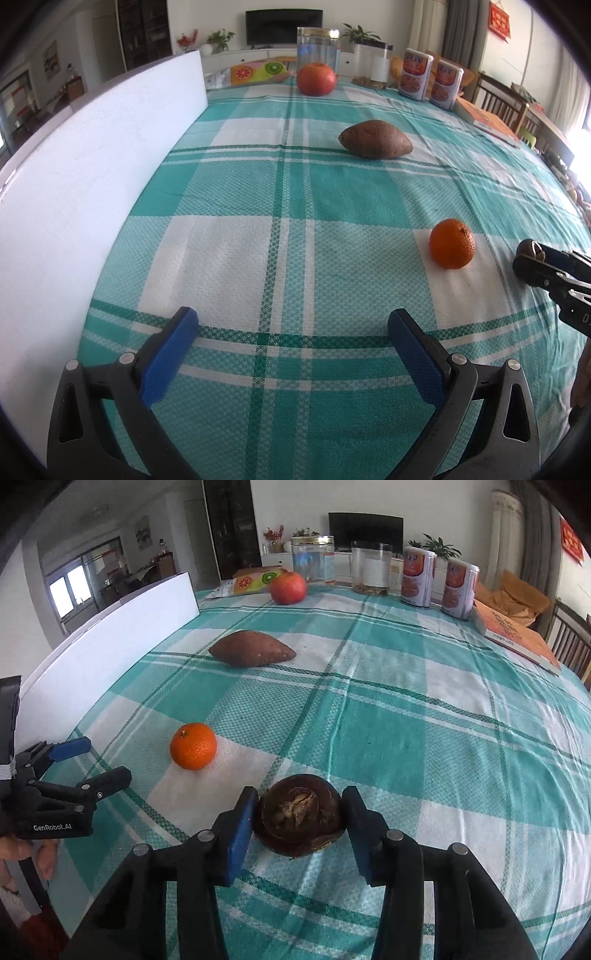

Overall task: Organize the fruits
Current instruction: 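Grasp the dark brown round fruit with the right tool while the left tool grasps the sweet potato, then carry the sweet potato and brown fruit over the white box and release both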

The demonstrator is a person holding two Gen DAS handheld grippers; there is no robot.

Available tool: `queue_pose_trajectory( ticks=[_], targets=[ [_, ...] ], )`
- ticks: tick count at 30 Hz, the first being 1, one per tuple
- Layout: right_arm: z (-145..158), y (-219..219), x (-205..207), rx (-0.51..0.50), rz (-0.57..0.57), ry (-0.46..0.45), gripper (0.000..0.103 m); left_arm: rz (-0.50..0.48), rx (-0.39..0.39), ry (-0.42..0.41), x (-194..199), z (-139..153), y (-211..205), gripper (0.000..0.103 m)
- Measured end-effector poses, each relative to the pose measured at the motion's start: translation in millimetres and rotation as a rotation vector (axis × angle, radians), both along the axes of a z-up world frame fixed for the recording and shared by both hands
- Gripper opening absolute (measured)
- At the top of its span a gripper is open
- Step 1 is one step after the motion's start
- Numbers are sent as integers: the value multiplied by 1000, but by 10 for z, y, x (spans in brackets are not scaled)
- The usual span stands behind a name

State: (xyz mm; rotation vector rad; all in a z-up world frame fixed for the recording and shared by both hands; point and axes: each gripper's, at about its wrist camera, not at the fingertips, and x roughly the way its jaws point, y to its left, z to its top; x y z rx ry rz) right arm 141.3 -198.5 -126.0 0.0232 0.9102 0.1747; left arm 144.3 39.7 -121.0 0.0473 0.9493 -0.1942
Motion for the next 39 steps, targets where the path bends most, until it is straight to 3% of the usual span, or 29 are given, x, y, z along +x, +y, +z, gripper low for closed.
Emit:
queue_pose_trajectory(
  ticks=[2, 4, 9, 13, 16, 18, 20, 25, 32, 35, 39],
  targets=[
    [-12, -178, -83, 51, -31, 8, 47, -51, -72, 32, 168, 96, -34, 101],
    [-19, -282, -163, 83, -52, -5, 47, -85, -89, 8, 399, 275, -143, 101],
    [-19, -376, -221, 130, -79, -22, 47, -242, 6, 13, 1165, 459, -619, 101],
    [-22, -370, -217, 126, -78, -19, 48, -312, 74, 75, 1564, 258, -876, 99],
    [-24, -338, -216, 102, -77, -18, 48, -358, 171, 65, 1638, 114, -1028, 96],
    [-26, -333, -218, 99, -77, -18, 48, -391, 175, 71, 1627, 86, -1071, 78],
    [-25, -342, -219, 106, -77, -17, 48, -396, 100, 90, 1612, 122, -1056, 47],
    [-21, -395, -231, 142, -77, -20, 48, -300, 68, 75, 1404, 206, -872, 46],
    [63, -524, -271, 410, -84, 80, 47, -153, -225, 192, 568, 610, -20, 46],
    [229, -192, -172, 464, 10, 131, 47, -96, -361, 205, 181, 924, 479, 46],
    [558, 647, -32, 497, 214, 173, 47, 28, -344, 111, -153, 1369, 1189, 46]
  ],
)
